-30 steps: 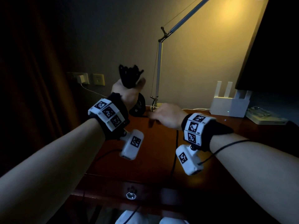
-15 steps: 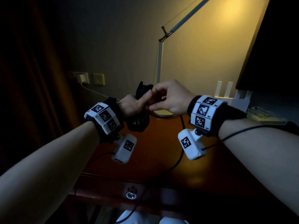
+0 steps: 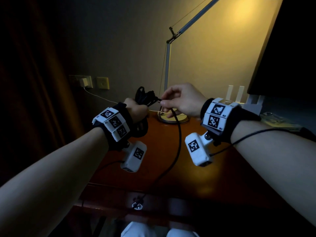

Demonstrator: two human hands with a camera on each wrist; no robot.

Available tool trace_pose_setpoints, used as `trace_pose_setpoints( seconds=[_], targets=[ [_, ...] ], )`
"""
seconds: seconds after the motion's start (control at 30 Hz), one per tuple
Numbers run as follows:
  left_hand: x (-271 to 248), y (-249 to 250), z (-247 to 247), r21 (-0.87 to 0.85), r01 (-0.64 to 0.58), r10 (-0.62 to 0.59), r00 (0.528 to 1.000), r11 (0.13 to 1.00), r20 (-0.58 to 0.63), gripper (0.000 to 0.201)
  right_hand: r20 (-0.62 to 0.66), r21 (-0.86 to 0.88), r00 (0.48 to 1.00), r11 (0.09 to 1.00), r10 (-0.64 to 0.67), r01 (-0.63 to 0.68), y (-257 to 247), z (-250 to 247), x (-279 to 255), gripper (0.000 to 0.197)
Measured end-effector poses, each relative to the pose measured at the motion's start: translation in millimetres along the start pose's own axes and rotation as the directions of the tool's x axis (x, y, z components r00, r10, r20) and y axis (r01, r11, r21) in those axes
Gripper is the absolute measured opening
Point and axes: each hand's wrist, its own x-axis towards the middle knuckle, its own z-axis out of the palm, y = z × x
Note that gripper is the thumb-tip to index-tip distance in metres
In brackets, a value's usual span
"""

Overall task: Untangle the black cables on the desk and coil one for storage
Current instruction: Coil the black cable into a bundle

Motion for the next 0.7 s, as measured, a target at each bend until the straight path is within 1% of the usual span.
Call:
trace_pose_setpoints(
  seconds=[0.13,0.17,0.2,0.23,0.3,0.37,0.4,0.47,0.5,0.53,0.57,0.6,0.63,0.67,0.7],
  targets=[
    [1.2,-0.1,1.6,-0.009,0.036,-0.036,0.998,0.999,-0.053,0.032,0.167,0.052,0.982,0.994,0.086,-0.096,-1.9,2.3,-1.4,0.025],
    [-0.3,1.1,3.6,-0.027,0.033,-0.035,0.997,0.999,-0.072,0.031,0.177,0.056,0.98,0.993,0.088,-0.1,-1.9,2.8,-0.5,0.026],
    [-1.9,2.5,4.8,-0.052,0.039,-0.043,0.995,0.998,-0.086,0.034,0.157,0.058,0.984,0.994,0.081,-0.091,-1.6,2.9,0.8,0.025],
    [-4.7,4.0,5.8,-0.081,0.05,-0.056,0.995,0.995,-0.082,0.036,0.103,0.047,0.992,0.996,0.065,-0.07,-0.1,2.3,2.7,0.023],
    [-8.2,5.6,6.8,-0.146,0.051,-0.055,0.998,0.988,-0.022,0.037,-0.053,-0.006,0.999,1.0,0.011,-0.011,4.6,-0.4,7.0,0.016],
    [-12.6,4.6,3.5,-0.181,0.035,-0.023,0.997,0.983,0.07,0.041,-0.184,-0.068,0.982,0.997,-0.045,0.033,11.2,-3.1,11.2,0.009],
    [-15.1,3.9,1.2,-0.191,0.028,-0.008,0.994,0.981,0.108,0.043,-0.234,-0.084,0.971,0.996,-0.052,0.034,15.9,-4.1,13.3,0.012],
    [-22.3,4.2,-2.5,-0.207,0.002,0.033,0.985,0.978,0.167,0.038,-0.324,-0.07,0.946,0.998,-0.022,-0.001,25.0,-5.5,15.3,0.032],
    [-26.3,5.6,-3.9,-0.212,-0.019,0.062,0.978,0.977,0.198,0.033,-0.347,-0.039,0.938,0.999,0.0,-0.015,28.2,-5.4,15.0,0.039],
    [-28.5,5.7,-4.6,-0.233,-0.042,0.098,0.967,0.972,0.236,0.028,-0.349,0.01,0.937,1.0,0.014,-0.012,31.2,-4.6,15.2,0.041],
    [-31.1,7.9,-4.6,-0.266,-0.052,0.129,0.951,0.962,0.281,0.023,-0.333,0.085,0.943,0.996,0.028,0.001,32.6,-2.8,15.2,0.038],
    [-32.3,9.5,-4.5,-0.311,-0.041,0.148,0.933,0.95,0.328,0.019,-0.311,0.191,0.949,0.981,0.046,0.016,33.0,-0.6,16.4,0.031],
    [-33.7,11.4,-4.4,-0.346,-0.016,0.151,0.918,0.938,0.367,0.017,-0.293,0.318,0.954,0.948,0.07,0.028,32.3,0.9,18.7,0.023],
    [-34.4,13.2,-3.9,-0.36,0.008,0.144,0.907,0.933,0.395,0.019,-0.278,0.433,0.956,0.9,0.092,0.039,30.7,0.8,21.1,0.015],
    [-34.5,13.6,-3.4,-0.374,0.021,0.144,0.902,0.927,0.407,0.021,-0.267,0.51,0.957,0.859,0.11,0.044,29.0,-0.3,23.3,0.01]
  ],
)
